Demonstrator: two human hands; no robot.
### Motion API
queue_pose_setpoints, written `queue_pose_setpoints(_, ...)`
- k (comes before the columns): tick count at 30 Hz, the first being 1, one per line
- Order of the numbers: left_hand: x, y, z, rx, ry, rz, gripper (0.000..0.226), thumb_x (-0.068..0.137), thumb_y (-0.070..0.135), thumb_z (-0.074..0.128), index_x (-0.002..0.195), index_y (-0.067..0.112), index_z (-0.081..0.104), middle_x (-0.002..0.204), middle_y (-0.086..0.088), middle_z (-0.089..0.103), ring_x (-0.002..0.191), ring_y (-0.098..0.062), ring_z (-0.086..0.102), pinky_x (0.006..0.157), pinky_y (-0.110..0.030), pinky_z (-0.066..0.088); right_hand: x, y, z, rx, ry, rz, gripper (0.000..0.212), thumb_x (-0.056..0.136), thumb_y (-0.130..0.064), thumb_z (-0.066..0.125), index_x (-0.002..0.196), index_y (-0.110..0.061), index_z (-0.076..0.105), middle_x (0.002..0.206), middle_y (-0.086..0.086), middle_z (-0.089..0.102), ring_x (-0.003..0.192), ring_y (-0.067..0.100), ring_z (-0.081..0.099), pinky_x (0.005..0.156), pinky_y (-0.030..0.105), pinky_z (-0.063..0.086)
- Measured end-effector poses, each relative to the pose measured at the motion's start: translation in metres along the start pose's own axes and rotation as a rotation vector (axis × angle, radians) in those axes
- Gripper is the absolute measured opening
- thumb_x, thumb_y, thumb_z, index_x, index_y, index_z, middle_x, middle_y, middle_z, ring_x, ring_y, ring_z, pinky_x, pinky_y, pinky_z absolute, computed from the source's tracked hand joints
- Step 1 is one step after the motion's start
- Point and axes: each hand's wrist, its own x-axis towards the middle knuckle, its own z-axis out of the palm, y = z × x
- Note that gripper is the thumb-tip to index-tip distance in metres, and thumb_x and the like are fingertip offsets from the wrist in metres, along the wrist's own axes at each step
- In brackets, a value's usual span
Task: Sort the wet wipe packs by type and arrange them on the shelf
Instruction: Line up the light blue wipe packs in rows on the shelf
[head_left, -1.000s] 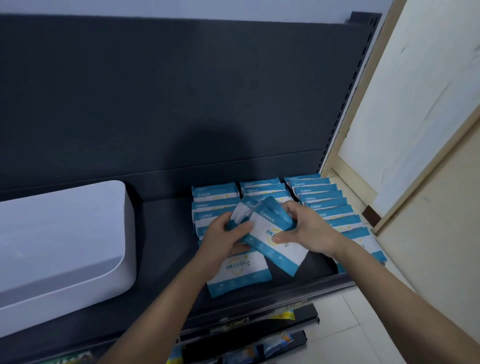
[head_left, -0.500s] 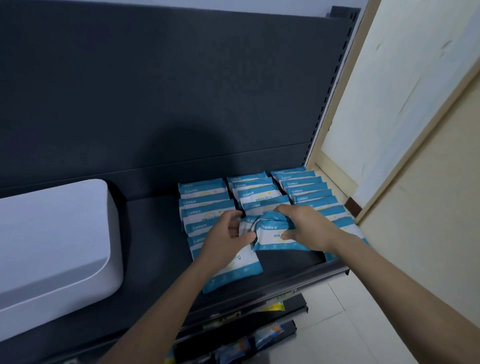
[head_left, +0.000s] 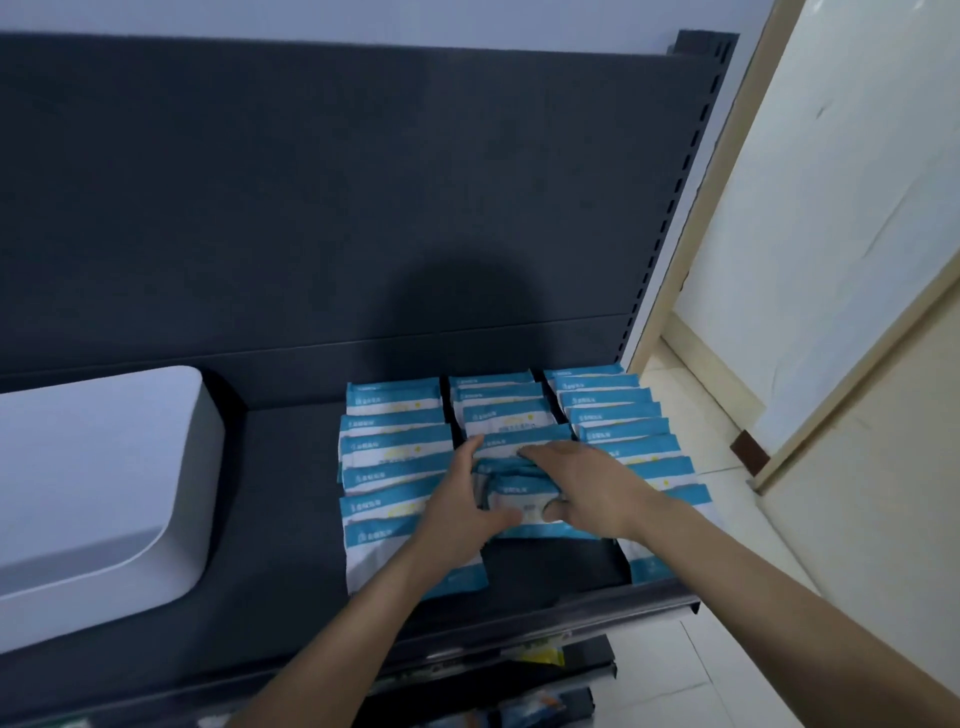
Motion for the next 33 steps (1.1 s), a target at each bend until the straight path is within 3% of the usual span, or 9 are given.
queue_pose_setpoints(8, 0.009, -0.005, 0.021, 0.093, 0.153, -0.037, 0.086, 0.086, 0.019, 0.071, 0.149, 0.03, 0.014, 0.131, 0.009, 0.049, 0.111, -0.008, 0.054, 0.089, -0.021, 0.048, 0.01, 0.011, -0.001, -0.076, 0.071, -0.131, 0.069, 0.09, -0.03, 0.063, 0.148, -0.022, 0.026, 0.126, 0.008, 0.054, 0.113, 0.024, 0.051, 0.094, 0.036, 0.043)
queue_pose_setpoints(10, 0.009, -0.007, 0.022, 0.078, 0.208, -0.041, 0.073, 0.087, 0.014, 0.068, 0.144, 0.028, 0.024, 0.113, 0.008, 0.057, 0.089, -0.002, 0.058, 0.072, -0.011, 0.048, 0.009, 0.015, 0.003, -0.044, 0.115, -0.162, 0.07, 0.089, -0.035, 0.063, 0.148, -0.022, 0.026, 0.132, 0.005, 0.051, 0.12, 0.022, 0.047, 0.099, 0.035, 0.04)
queue_pose_setpoints(13, 0.01, -0.011, 0.023, 0.094, 0.259, -0.064, 0.058, 0.088, 0.012, 0.067, 0.136, 0.025, 0.038, 0.083, -0.002, 0.058, 0.063, -0.009, 0.051, 0.055, -0.019, 0.042, 0.003, 0.023, 0.006, -0.012, 0.195, -0.179, 0.076, 0.084, -0.039, 0.068, 0.147, -0.019, 0.03, 0.143, 0.003, 0.042, 0.131, 0.023, 0.037, 0.111, 0.036, 0.028)
queue_pose_setpoints(16, 0.012, -0.011, 0.024, 0.079, 0.271, -0.087, 0.059, 0.086, 0.011, 0.069, 0.135, 0.023, 0.04, 0.075, -0.001, 0.053, 0.063, -0.012, 0.052, 0.058, -0.027, 0.047, -0.005, 0.034, 0.012, -0.072, 0.267, -0.201, 0.075, 0.073, -0.031, 0.079, 0.137, -0.011, 0.046, 0.134, 0.011, 0.05, 0.123, 0.031, 0.048, 0.107, 0.042, 0.038)
queue_pose_setpoints(18, 0.013, -0.011, 0.023, 0.04, 0.274, -0.106, 0.062, 0.084, 0.012, 0.072, 0.134, 0.026, 0.039, 0.074, 0.0, 0.05, 0.063, -0.009, 0.051, 0.056, -0.017, 0.045, -0.008, 0.039, 0.019, -0.083, 0.259, -0.198, 0.076, 0.067, -0.028, 0.084, 0.132, -0.008, 0.051, 0.127, 0.014, 0.054, 0.116, 0.034, 0.054, 0.099, 0.046, 0.047)
queue_pose_setpoints(23, 0.015, -0.012, 0.022, 0.005, 0.216, -0.13, 0.077, 0.081, 0.009, 0.075, 0.141, 0.03, 0.033, 0.126, 0.002, 0.054, 0.108, -0.006, 0.053, 0.095, -0.026, 0.048, -0.005, 0.036, 0.029, -0.083, 0.22, -0.218, 0.075, 0.065, -0.024, 0.085, 0.131, -0.007, 0.054, 0.134, 0.018, 0.051, 0.125, 0.039, 0.049, 0.102, 0.047, 0.041)
queue_pose_setpoints(26, 0.018, -0.008, 0.023, 0.074, 0.184, -0.116, 0.085, 0.083, 0.01, 0.072, 0.147, 0.031, 0.022, 0.134, 0.004, 0.048, 0.112, -0.006, 0.052, 0.098, -0.028, 0.047, -0.006, 0.038, 0.026, -0.041, 0.197, -0.203, 0.075, 0.078, -0.027, 0.076, 0.141, -0.006, 0.042, 0.147, 0.016, 0.037, 0.139, 0.035, 0.031, 0.115, 0.043, 0.026)
queue_pose_setpoints(29, 0.022, -0.002, 0.029, 0.179, 0.156, -0.068, 0.103, 0.082, 0.017, 0.073, 0.153, 0.031, -0.002, 0.155, 0.006, 0.02, 0.141, -0.013, 0.024, 0.117, -0.037, 0.028, -0.009, 0.046, 0.024, -0.045, 0.151, -0.186, 0.081, 0.088, -0.044, 0.061, 0.149, -0.007, 0.024, 0.156, 0.008, 0.02, 0.146, 0.024, 0.015, 0.119, 0.032, 0.006)
queue_pose_setpoints(33, 0.025, 0.0, 0.038, 0.228, 0.165, -0.052, 0.094, 0.093, 0.02, 0.062, 0.152, 0.021, -0.01, 0.16, 0.007, -0.003, 0.146, -0.007, 0.003, 0.121, -0.034, 0.011, -0.008, 0.049, 0.028, -0.117, 0.098, -0.186, 0.096, 0.083, -0.075, 0.029, 0.149, -0.006, 0.022, 0.157, 0.012, 0.02, 0.146, 0.024, 0.015, 0.118, 0.035, 0.001)
